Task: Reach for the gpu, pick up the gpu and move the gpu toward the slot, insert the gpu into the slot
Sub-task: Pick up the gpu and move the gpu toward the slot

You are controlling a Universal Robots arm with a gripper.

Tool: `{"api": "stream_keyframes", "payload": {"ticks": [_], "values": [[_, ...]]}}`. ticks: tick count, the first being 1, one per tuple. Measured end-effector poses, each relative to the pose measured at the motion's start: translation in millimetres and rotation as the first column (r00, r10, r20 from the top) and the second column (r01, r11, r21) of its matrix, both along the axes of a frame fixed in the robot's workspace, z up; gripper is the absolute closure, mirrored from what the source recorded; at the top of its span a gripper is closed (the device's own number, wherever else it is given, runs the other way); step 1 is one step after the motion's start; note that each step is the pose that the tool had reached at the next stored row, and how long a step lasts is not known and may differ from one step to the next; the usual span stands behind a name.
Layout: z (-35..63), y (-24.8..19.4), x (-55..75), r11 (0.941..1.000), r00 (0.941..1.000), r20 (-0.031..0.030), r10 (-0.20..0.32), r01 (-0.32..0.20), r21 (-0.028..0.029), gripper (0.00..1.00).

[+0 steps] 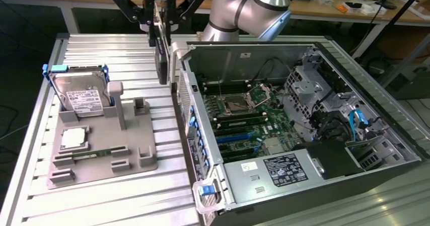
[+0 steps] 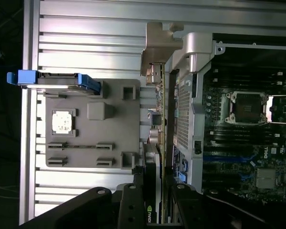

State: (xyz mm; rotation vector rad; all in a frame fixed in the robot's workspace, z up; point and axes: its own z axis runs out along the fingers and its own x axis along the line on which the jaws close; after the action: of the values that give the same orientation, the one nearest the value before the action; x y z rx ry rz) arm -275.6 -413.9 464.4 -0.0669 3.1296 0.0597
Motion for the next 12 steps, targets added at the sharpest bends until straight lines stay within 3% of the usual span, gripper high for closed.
{"api": "stream_keyframes", "payload": {"ticks": [12], "values": [[-0.7, 0.0, 34.3, 1.0, 1.0, 0.0001, 0.0, 0.0, 0.0001, 0.73]]}}
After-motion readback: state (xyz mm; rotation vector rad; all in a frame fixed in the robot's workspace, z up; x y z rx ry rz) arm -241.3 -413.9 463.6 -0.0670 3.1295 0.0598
